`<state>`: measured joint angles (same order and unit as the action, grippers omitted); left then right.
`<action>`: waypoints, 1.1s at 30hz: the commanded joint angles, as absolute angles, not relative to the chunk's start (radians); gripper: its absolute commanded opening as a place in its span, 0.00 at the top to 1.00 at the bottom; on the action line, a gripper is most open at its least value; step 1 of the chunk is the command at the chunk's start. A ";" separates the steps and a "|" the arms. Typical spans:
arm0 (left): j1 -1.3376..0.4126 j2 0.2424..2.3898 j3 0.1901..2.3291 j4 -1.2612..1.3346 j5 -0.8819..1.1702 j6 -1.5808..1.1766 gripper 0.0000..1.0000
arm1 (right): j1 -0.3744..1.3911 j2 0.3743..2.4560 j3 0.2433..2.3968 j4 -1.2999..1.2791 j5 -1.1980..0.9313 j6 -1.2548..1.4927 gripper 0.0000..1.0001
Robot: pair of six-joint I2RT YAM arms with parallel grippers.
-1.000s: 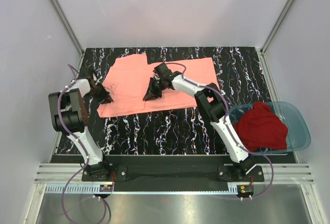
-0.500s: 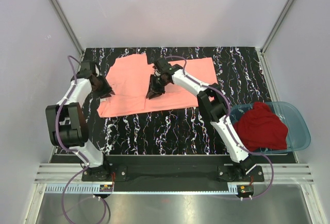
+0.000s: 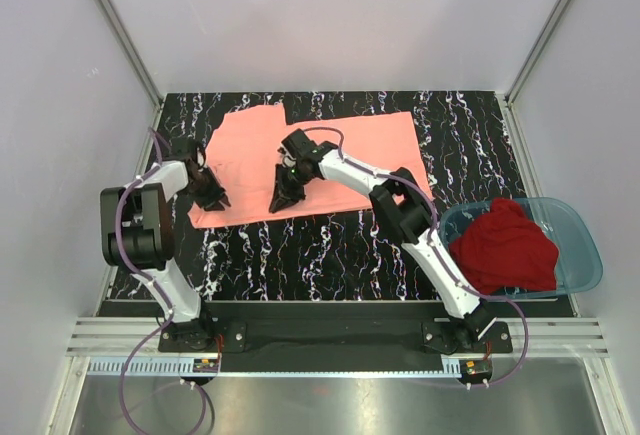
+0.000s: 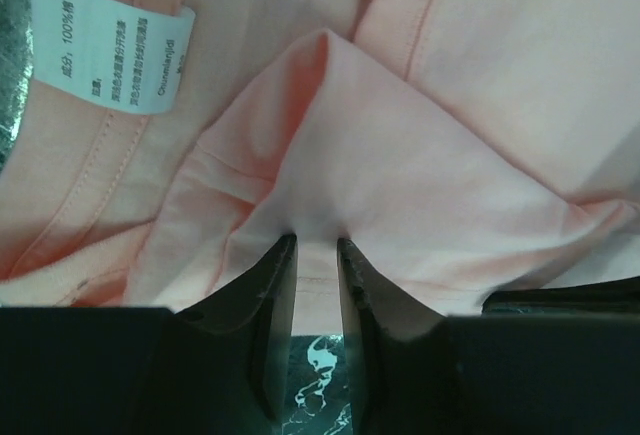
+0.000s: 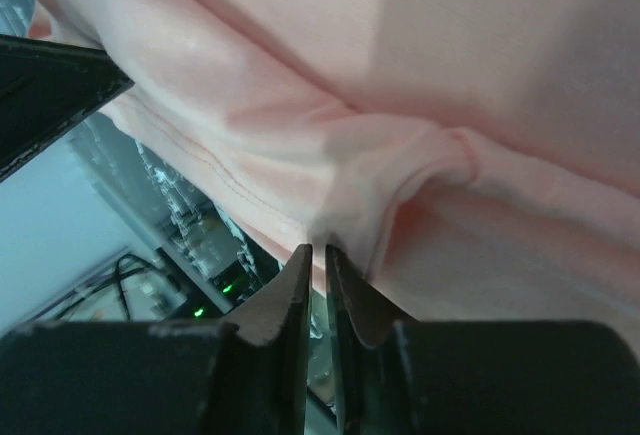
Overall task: Fold and stack the t-shirts
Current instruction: Fold the tshirt
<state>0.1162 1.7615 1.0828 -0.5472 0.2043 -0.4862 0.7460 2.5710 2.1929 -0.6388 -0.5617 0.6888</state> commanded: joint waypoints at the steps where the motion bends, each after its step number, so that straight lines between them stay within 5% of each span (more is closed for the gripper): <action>1: 0.118 1.781 1.063 -0.497 0.161 -0.463 0.72 | 0.718 2.537 2.091 -0.604 -0.561 0.684 0.82; 8: 0.120 1.688 1.061 -0.532 0.127 -0.466 0.72 | 0.652 2.430 2.069 -0.753 -0.500 0.556 0.77; 16: 0.013 1.468 1.117 -0.629 0.069 -0.529 0.50 | 0.557 2.174 1.974 -1.009 -0.168 0.301 0.33; 24: -0.112 1.603 1.103 -0.569 0.074 -0.695 0.51 | 0.347 2.077 1.752 -0.942 -0.041 0.297 0.28; 33: -0.095 1.776 1.161 -0.622 -0.032 -0.640 0.52 | 0.321 2.137 1.677 -0.842 -0.020 0.379 0.35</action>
